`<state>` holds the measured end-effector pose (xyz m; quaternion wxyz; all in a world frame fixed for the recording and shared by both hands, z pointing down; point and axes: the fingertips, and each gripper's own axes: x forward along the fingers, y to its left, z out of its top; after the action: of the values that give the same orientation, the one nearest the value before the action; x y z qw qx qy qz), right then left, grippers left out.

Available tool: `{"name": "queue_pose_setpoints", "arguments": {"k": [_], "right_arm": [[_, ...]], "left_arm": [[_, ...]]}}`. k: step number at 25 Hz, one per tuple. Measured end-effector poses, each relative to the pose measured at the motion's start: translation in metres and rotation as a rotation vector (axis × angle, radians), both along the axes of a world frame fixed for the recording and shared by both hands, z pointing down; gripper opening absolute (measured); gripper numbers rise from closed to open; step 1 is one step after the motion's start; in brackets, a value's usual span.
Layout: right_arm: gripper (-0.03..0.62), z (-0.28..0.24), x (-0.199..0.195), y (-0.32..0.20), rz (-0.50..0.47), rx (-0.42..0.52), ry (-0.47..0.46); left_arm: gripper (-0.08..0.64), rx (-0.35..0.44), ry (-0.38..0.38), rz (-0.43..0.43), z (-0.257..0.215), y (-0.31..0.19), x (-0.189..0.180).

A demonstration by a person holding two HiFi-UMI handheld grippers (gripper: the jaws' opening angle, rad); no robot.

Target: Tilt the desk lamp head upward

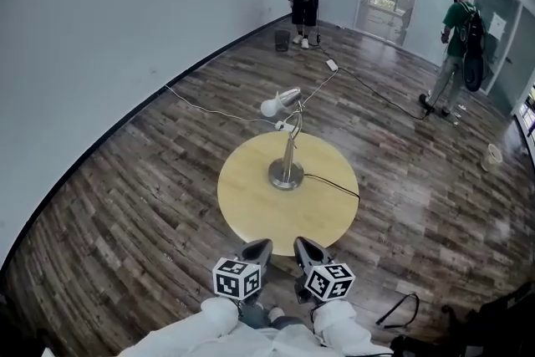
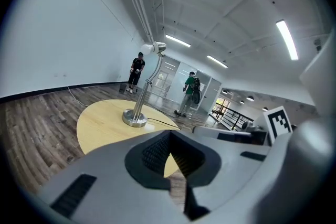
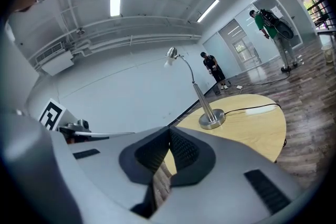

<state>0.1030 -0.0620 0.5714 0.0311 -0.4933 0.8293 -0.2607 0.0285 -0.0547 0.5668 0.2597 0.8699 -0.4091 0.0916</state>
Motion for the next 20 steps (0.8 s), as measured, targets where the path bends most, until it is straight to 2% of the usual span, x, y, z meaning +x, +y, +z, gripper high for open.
{"name": "queue_pose_setpoints", "arguments": {"k": [5, 11, 13, 20], "right_arm": [[0.014, -0.009, -0.018, -0.003, 0.015, 0.009, 0.003], [0.014, -0.017, -0.019, -0.006, 0.057, 0.032, 0.035], [0.014, -0.018, -0.021, -0.006, 0.05, 0.041, 0.068], [0.014, -0.021, -0.028, -0.006, 0.03, 0.05, 0.084]], "left_arm": [[0.002, 0.02, -0.017, -0.003, -0.007, -0.004, -0.018], [0.002, 0.03, -0.005, -0.001, -0.01, -0.006, -0.026], [0.002, 0.035, -0.003, 0.001, -0.012, -0.007, -0.027], [0.002, 0.047, 0.001, 0.014, -0.015, -0.006, -0.025]]}}
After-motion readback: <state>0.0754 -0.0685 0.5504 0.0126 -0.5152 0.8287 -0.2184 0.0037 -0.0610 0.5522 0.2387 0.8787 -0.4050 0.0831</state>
